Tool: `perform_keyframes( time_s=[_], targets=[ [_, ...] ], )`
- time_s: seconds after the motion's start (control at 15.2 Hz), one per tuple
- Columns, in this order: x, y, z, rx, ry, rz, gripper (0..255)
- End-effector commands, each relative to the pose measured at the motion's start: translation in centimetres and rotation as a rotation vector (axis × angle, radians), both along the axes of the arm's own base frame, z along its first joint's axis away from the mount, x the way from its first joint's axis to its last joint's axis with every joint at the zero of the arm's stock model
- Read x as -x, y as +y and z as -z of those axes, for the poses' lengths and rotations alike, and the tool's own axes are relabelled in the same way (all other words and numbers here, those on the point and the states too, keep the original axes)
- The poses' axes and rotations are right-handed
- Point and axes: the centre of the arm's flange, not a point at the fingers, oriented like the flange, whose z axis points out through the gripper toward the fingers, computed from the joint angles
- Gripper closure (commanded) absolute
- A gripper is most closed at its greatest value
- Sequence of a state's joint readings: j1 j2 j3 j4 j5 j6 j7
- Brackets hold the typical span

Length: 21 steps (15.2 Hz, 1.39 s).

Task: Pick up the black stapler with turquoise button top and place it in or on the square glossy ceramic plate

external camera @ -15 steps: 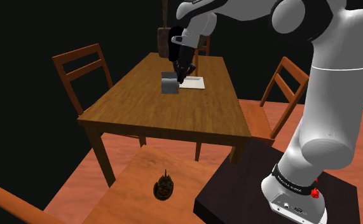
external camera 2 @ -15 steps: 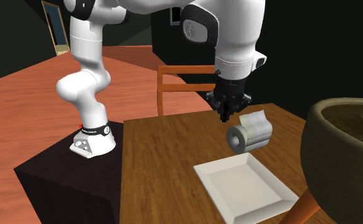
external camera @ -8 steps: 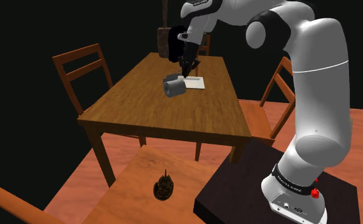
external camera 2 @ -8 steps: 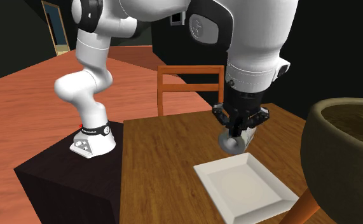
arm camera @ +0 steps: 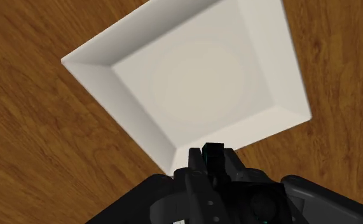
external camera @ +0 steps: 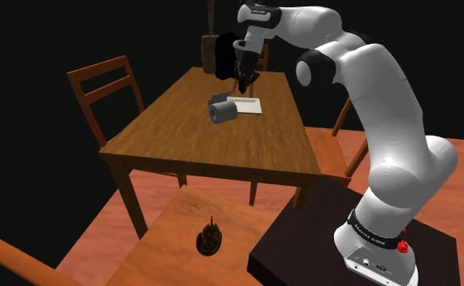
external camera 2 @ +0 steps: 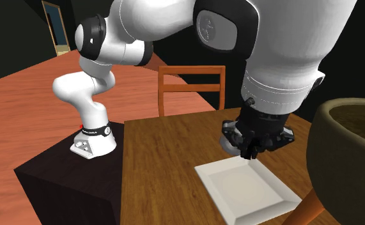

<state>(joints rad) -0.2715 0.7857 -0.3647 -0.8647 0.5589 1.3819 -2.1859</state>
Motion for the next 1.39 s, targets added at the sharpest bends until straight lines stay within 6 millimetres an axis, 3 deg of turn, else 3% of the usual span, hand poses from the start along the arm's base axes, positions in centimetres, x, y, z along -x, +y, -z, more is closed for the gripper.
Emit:
perform_keyframes(
  time_s=[0.0, 0.79, 1.25, 1.32],
  targets=[
    [-0.2, -0.4, 1.0, -0.001, 0.002, -0.001, 255],
    [-0.2, -0.4, 7.2, -0.001, 0.002, -0.001, 255],
    [-0.2, -0.4, 7.2, -0.001, 0.002, -0.001, 255],
    [-0.2, -0.4, 7.2, -0.001, 0.002, -0.001, 0]
  ],
)
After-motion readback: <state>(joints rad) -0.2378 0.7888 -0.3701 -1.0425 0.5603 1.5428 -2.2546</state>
